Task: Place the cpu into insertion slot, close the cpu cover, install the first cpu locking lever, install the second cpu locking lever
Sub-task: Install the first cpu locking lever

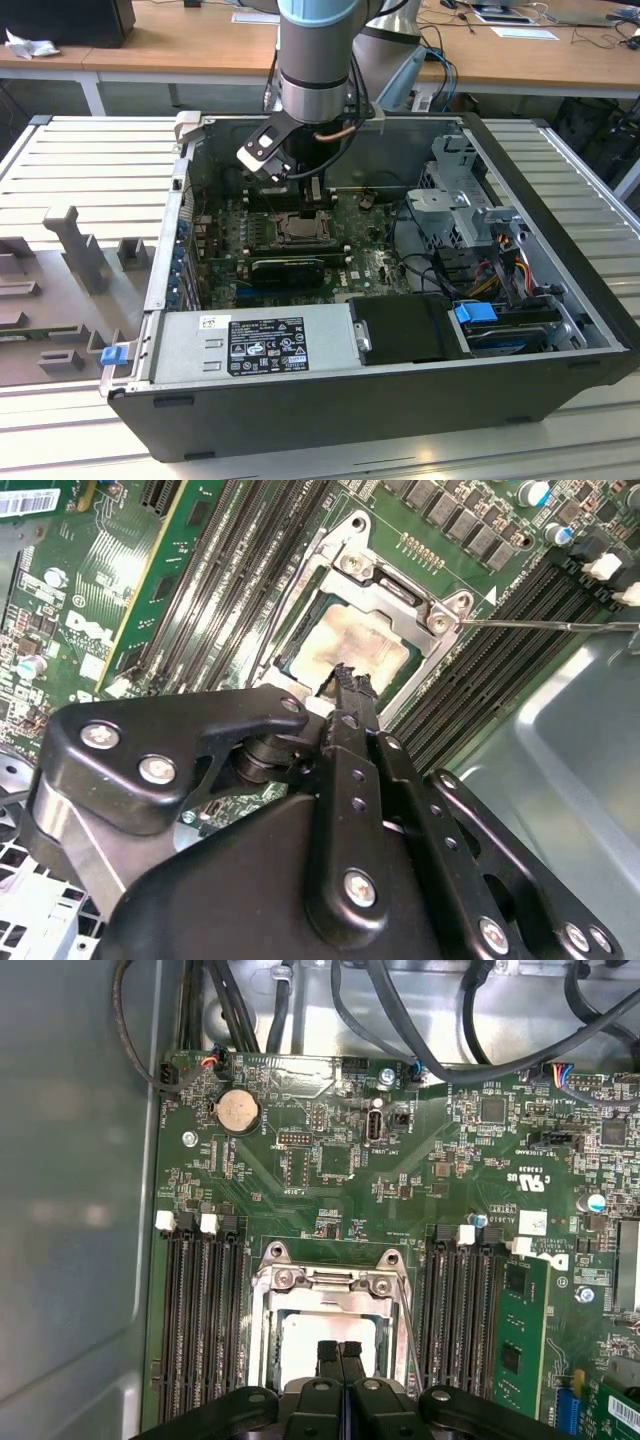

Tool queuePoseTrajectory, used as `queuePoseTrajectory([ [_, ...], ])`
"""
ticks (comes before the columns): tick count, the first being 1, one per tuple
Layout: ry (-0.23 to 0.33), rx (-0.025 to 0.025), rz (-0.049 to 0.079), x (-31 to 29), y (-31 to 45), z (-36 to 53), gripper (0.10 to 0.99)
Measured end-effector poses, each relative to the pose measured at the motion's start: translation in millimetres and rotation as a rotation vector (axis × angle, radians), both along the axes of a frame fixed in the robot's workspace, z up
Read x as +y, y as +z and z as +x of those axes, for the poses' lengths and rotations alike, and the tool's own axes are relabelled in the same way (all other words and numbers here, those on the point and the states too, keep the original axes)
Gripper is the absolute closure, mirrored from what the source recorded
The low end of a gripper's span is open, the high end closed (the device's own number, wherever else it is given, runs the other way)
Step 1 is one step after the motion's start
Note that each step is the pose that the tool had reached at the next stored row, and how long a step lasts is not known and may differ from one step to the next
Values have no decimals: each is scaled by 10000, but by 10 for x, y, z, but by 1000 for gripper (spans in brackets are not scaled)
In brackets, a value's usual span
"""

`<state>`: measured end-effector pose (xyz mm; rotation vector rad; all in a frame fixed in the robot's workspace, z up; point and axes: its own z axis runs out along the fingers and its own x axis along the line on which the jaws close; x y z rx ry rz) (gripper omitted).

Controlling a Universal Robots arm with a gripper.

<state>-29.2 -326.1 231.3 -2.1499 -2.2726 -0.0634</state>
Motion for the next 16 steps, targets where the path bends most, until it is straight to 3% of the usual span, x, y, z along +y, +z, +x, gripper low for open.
queuePoseTrajectory([
  [16, 0, -1, 6, 0, 48, 0, 980],
])
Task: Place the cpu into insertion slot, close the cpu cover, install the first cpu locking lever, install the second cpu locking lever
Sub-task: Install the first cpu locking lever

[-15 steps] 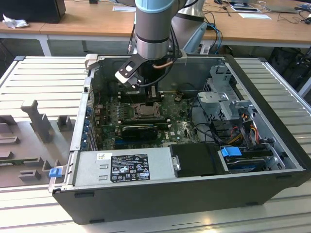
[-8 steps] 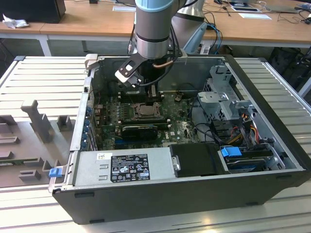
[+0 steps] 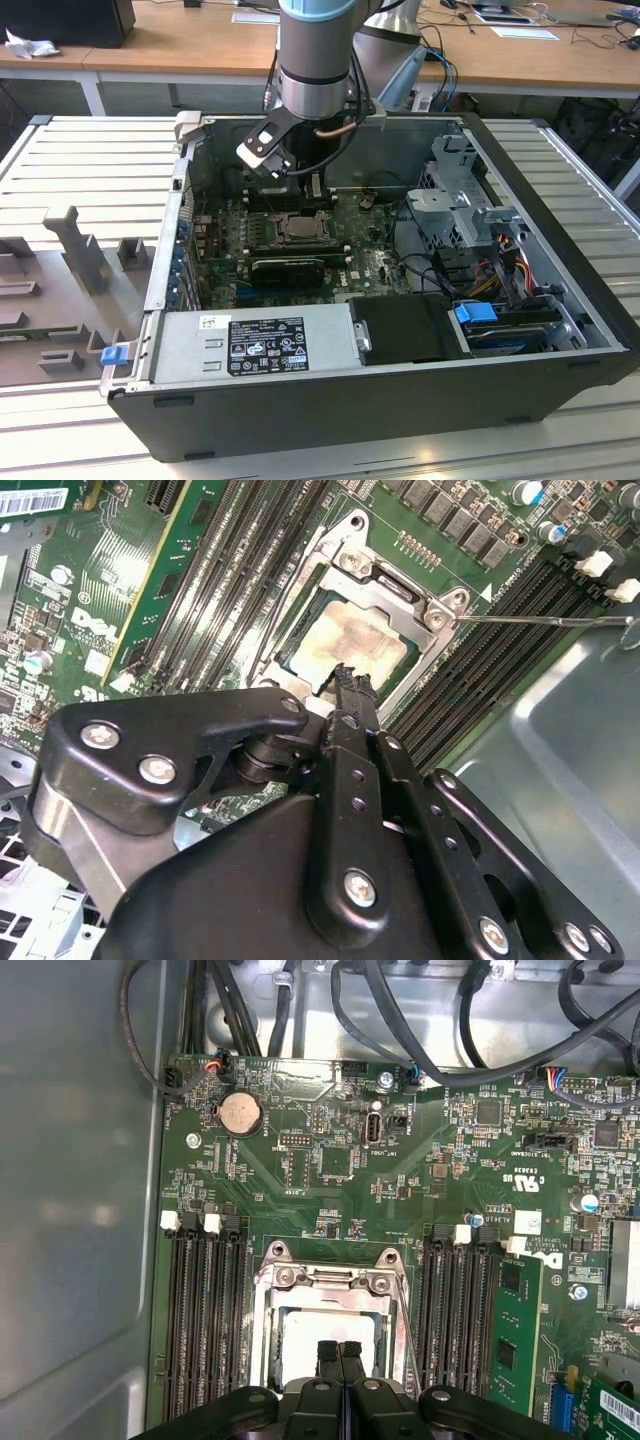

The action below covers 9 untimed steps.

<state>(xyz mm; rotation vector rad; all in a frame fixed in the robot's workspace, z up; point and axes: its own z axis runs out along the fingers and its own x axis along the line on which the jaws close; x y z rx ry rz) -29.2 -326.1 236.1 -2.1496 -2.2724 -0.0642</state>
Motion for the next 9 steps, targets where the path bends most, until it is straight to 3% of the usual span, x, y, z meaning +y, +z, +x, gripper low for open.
queuePoseTrajectory([
  [9, -1, 3, 1, 0, 18, 3, 980],
])
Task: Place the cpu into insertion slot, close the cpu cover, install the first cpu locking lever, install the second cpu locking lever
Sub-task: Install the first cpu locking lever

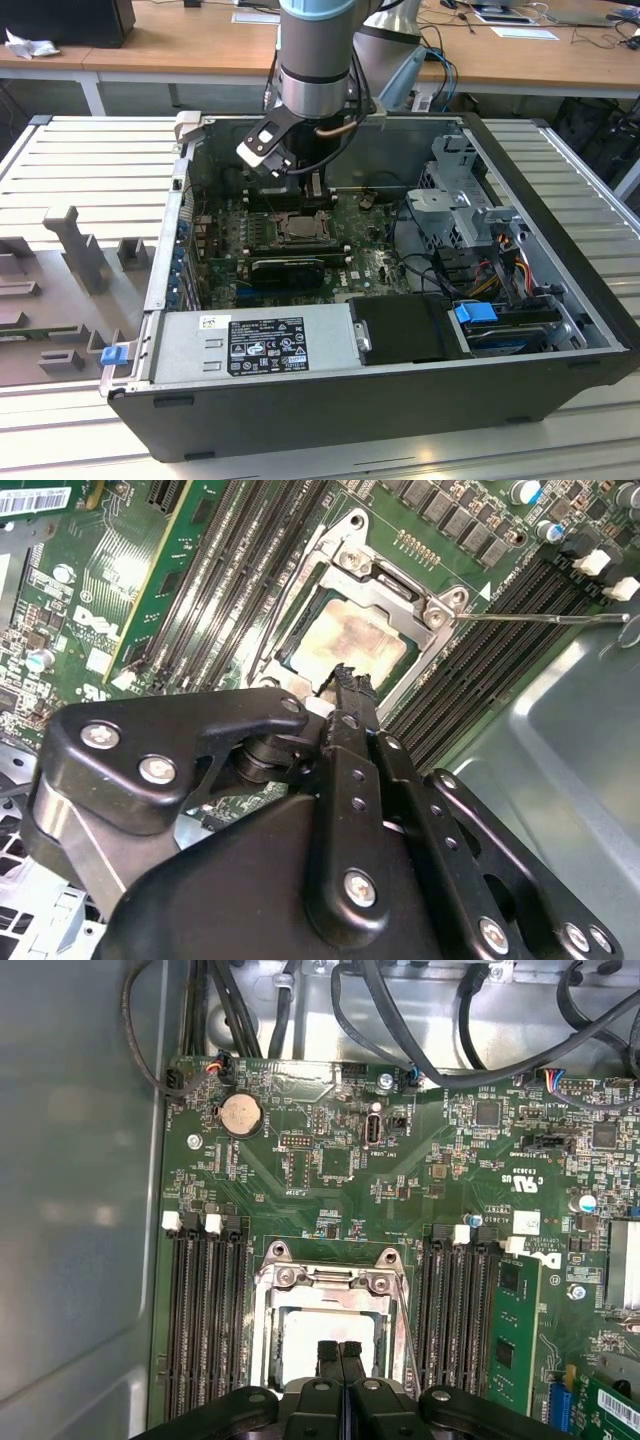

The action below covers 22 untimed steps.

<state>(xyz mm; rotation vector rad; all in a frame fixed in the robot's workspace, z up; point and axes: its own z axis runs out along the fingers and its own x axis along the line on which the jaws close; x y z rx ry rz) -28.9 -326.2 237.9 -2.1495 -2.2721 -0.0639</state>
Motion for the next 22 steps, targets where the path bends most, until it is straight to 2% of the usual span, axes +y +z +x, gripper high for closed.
queuePoseTrajectory([
  [13, 0, 0, -1, 0, 35, 1, 980],
  [22, 0, -1, 2, 0, 160, 1, 980],
])
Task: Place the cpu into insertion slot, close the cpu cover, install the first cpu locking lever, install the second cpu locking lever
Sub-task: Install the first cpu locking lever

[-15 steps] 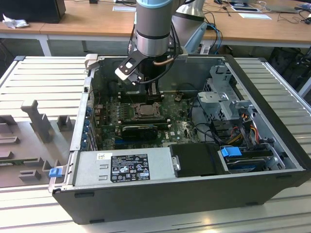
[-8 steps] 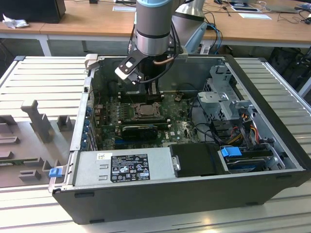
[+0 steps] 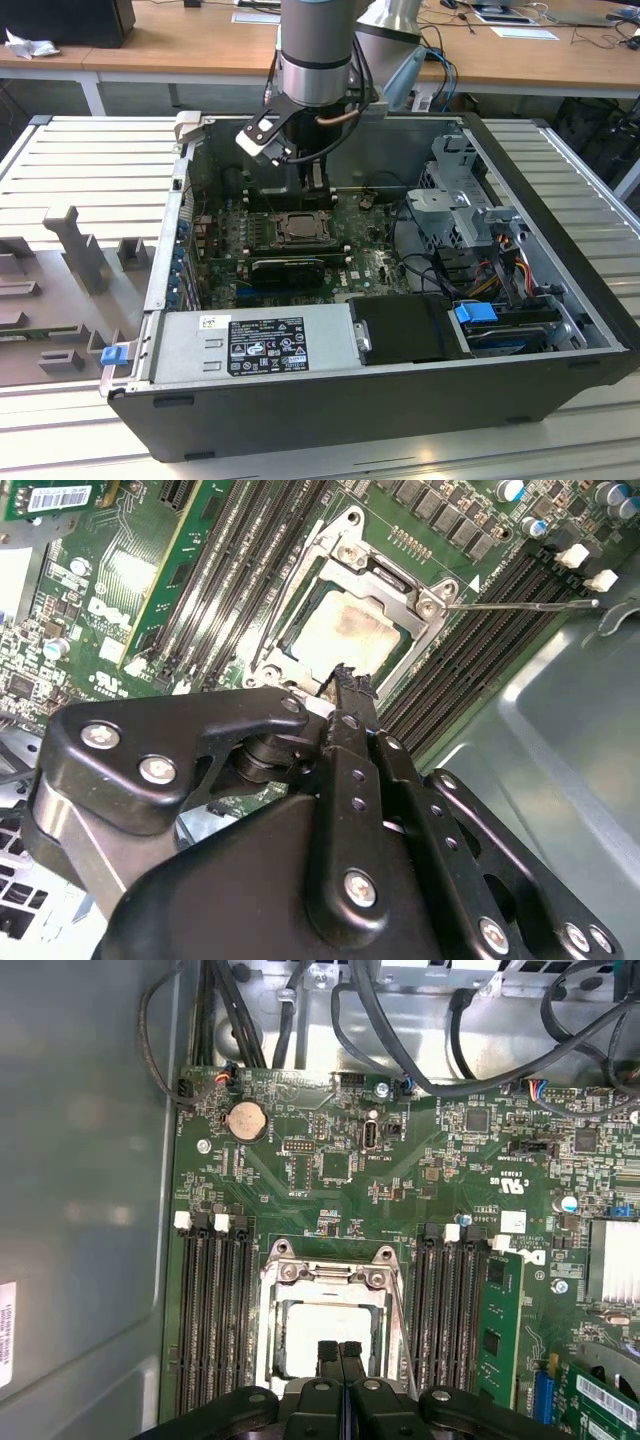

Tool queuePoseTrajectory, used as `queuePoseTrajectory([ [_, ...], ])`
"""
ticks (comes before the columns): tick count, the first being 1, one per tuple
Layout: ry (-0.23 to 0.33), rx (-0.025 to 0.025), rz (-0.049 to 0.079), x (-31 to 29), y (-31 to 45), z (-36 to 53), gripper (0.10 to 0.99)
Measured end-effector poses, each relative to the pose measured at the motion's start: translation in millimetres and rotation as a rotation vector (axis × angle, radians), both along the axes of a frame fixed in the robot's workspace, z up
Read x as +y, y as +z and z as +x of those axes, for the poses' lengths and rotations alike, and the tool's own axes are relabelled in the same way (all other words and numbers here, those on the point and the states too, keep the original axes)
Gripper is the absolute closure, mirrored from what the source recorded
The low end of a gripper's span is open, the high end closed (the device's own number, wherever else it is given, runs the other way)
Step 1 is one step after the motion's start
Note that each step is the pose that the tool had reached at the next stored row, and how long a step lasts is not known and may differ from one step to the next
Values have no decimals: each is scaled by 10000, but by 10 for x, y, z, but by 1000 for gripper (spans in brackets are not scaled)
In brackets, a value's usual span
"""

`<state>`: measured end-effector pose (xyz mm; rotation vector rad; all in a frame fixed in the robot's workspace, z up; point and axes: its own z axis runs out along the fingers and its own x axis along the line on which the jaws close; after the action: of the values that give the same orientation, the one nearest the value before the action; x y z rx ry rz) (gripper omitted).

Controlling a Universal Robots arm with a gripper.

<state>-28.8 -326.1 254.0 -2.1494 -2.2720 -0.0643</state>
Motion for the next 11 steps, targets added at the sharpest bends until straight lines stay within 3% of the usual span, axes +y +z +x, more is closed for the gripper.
queuePoseTrajectory([
  [11, 0, 0, 17, -1, 102, 0, 980],
])
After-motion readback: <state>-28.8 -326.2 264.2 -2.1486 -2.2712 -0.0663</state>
